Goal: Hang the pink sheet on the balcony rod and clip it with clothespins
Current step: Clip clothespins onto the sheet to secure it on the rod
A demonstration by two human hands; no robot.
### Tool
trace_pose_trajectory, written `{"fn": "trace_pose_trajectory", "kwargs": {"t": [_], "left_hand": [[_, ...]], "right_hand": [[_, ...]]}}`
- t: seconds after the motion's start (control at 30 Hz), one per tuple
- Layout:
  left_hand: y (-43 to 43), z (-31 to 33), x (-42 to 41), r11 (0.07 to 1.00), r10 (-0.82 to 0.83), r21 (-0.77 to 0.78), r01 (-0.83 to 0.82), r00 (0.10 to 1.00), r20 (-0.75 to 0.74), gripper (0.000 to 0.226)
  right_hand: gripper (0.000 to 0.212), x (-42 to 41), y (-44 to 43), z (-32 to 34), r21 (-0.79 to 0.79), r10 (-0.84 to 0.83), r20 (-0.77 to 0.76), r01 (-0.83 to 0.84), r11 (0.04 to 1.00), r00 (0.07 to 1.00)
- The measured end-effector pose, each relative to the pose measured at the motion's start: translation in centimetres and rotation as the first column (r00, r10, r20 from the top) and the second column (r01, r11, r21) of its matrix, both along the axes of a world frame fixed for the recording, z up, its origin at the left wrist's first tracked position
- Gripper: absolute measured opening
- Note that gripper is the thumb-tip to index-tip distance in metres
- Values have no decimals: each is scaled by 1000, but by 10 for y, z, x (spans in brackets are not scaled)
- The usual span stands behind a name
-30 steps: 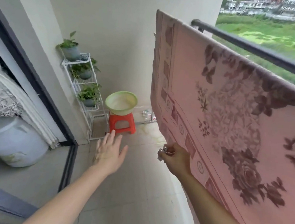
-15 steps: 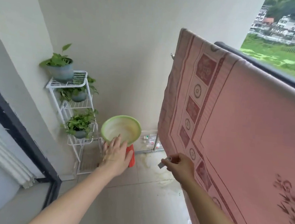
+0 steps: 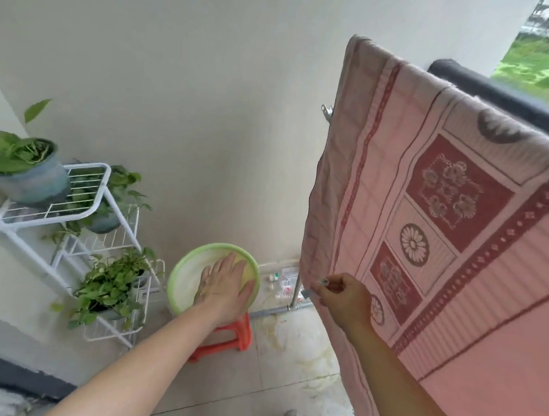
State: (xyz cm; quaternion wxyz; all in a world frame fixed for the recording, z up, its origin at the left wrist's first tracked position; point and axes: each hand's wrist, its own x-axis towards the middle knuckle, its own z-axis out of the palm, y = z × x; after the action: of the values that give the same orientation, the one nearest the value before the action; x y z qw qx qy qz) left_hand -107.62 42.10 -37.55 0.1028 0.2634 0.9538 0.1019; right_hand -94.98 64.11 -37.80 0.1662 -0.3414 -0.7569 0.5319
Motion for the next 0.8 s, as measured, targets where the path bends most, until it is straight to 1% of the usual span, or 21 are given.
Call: {"fn": "trace_pose_trajectory", "kwargs": {"t": [0.07, 0.13, 0.2, 0.27, 0.37, 0.47, 0.53, 0.6, 0.67, 0.73, 0.8], "left_hand": [[19, 1, -31, 1000, 15, -13, -15, 1000, 25, 57], [39, 6, -69, 1000, 21, -10, -21, 1000, 12, 56], [56, 10, -104, 999, 32, 9, -32, 999, 14, 56], [67, 9, -133, 999, 37, 32, -38, 998, 46, 57], [87, -4, -183, 1000, 5, 11, -6, 997, 81, 59], [115, -23, -230, 999, -24, 25, 21, 988, 150, 61], [137, -36, -261, 996, -82, 35, 76, 972, 220, 71], [163, -56, -293, 982, -189, 39, 185, 937, 295, 91], [183, -66, -309, 957, -286, 60, 283, 890, 355, 104], [204, -85, -329, 941, -336, 116, 318, 828, 449, 113], [228, -103, -343, 933, -357, 174, 314, 757, 547, 122]], "right_hand": [[25, -38, 19, -4, -11, 20, 23, -20, 1000, 1000], [27, -75, 38, -5, -36, 32, 33, -31, 999, 999], [28, -107, 52, -2, -70, 17, 42, -14, 997, 999], [26, -132, 61, -2, -104, 18, 50, -12, 994, 999], [26, -168, 74, -5, -166, -14, 39, 20, 986, 999], [24, -199, 89, -10, -140, -39, 71, 49, 989, 997], [22, -214, 95, -14, -131, -81, 100, 93, 987, 992], [21, -228, 104, -21, -120, -137, 132, 153, 981, 982], [21, -231, 107, -22, -112, -147, 168, 167, 980, 975], [22, -240, 109, -31, -103, -169, 213, 194, 975, 962], [23, -246, 108, -39, -108, -195, 238, 225, 968, 951]]}}
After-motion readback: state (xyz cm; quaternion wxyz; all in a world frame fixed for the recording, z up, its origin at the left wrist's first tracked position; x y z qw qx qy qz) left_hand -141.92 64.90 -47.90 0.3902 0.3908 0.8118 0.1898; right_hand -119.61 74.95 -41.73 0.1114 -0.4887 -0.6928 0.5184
